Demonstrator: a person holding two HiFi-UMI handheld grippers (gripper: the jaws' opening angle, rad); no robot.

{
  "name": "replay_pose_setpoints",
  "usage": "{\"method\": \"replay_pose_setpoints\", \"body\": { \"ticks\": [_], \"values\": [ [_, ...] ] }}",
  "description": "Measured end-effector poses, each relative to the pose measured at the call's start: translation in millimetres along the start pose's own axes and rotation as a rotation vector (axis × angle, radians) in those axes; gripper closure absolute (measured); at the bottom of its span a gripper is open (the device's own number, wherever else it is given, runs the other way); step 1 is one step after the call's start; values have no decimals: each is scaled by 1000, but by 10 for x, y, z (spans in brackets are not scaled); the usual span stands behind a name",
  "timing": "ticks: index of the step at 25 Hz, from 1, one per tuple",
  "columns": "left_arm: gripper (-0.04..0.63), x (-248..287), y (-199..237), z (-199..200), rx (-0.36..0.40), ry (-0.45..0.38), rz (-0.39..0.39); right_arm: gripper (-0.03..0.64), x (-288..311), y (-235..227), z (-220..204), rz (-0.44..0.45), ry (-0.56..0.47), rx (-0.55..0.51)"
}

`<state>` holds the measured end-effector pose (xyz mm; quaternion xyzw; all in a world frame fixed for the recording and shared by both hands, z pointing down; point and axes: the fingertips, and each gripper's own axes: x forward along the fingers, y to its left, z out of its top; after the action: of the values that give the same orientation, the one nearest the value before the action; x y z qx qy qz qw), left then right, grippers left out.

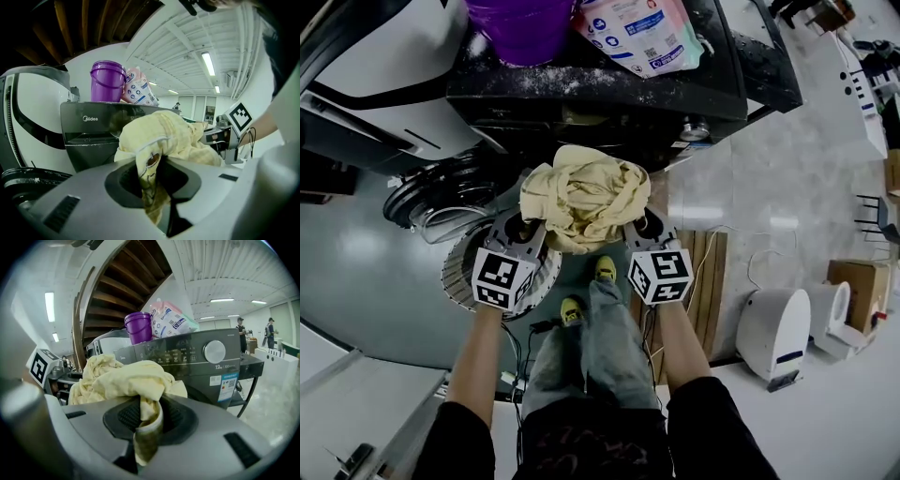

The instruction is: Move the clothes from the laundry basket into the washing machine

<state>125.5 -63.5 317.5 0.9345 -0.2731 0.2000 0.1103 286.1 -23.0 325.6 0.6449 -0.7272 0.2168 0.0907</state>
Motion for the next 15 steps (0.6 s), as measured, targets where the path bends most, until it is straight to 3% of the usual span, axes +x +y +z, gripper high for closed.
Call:
{"method": "replay_pose_setpoints", "body": {
  "ticks": [6, 15],
  "values": [
    [511, 343, 130, -199, -55, -13, 34, 545, 256, -260, -164, -51, -11, 29],
    [535, 969, 349, -616, -105, -51, 93, 546, 761, -654, -529, -46, -22, 18]
  ]
}}
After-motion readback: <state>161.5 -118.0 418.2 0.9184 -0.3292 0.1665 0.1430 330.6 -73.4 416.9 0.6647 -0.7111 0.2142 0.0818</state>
